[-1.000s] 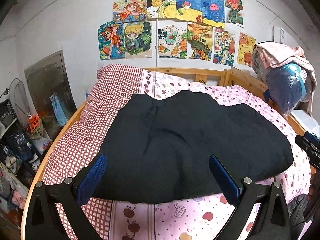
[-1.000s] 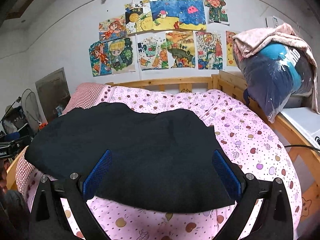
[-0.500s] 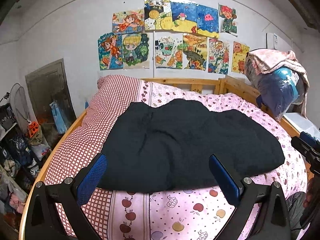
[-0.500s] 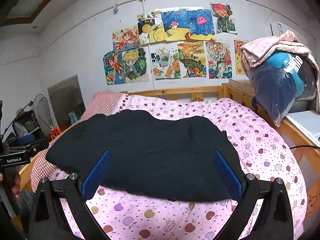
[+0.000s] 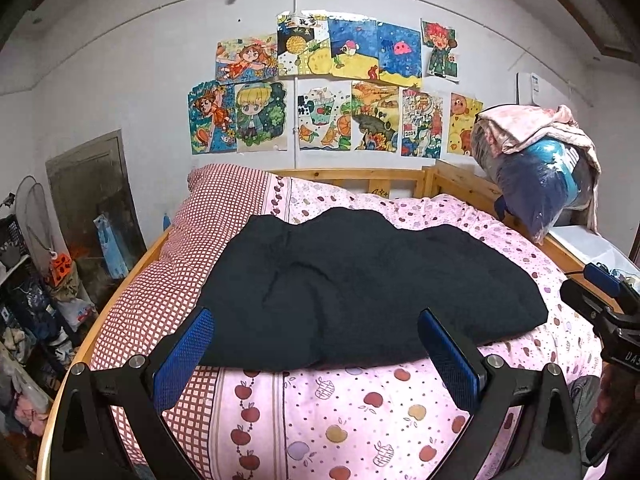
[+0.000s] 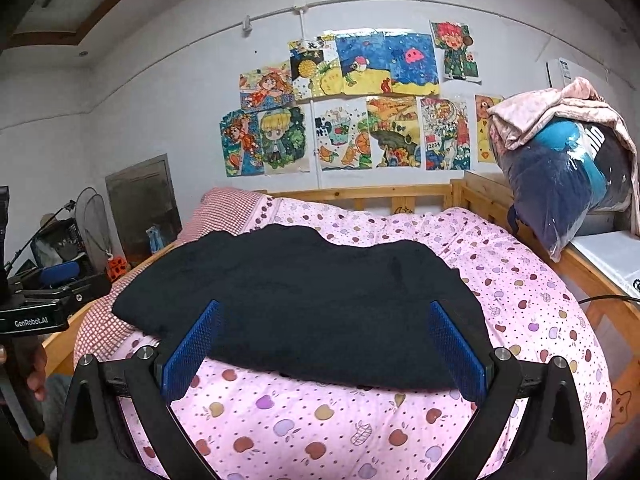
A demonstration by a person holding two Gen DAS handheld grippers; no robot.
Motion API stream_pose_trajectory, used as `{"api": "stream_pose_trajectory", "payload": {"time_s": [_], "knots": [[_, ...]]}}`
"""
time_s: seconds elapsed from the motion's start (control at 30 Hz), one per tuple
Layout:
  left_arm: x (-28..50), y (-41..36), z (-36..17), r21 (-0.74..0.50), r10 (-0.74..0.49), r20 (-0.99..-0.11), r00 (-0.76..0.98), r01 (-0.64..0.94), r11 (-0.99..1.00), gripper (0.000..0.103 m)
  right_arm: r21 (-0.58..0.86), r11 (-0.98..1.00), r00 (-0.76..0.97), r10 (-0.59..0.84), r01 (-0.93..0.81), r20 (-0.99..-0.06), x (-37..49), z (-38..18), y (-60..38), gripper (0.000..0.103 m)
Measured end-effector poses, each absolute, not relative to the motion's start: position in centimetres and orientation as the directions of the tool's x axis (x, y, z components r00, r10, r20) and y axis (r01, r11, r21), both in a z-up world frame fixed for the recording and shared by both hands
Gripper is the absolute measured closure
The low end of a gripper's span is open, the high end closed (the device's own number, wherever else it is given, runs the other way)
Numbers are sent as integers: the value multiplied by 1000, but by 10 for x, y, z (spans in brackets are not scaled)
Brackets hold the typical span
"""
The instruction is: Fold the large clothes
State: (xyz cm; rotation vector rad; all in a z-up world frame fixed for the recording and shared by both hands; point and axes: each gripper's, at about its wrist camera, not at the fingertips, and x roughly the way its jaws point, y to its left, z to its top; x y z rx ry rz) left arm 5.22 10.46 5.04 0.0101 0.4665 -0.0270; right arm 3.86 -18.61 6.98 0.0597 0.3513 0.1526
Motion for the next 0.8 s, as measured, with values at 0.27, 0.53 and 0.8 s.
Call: {"api": "stream_pose_trajectory", "payload": {"time_s": [0.27,0.53,0.8], "knots": [[26,99,53,16,-23,-426,904,33,999,0,70,986,942,166,-152,-293,11,80,-179,2],[-2,100,50,5,-21,-408,913,25,1000,0,60,987,945,159,-148,-285,-14,78,-173,2],[-29,93,48,24,-27,-372,928,38,999,0,39,993,954,119,-113,-274,-38,75,-176,2]]}}
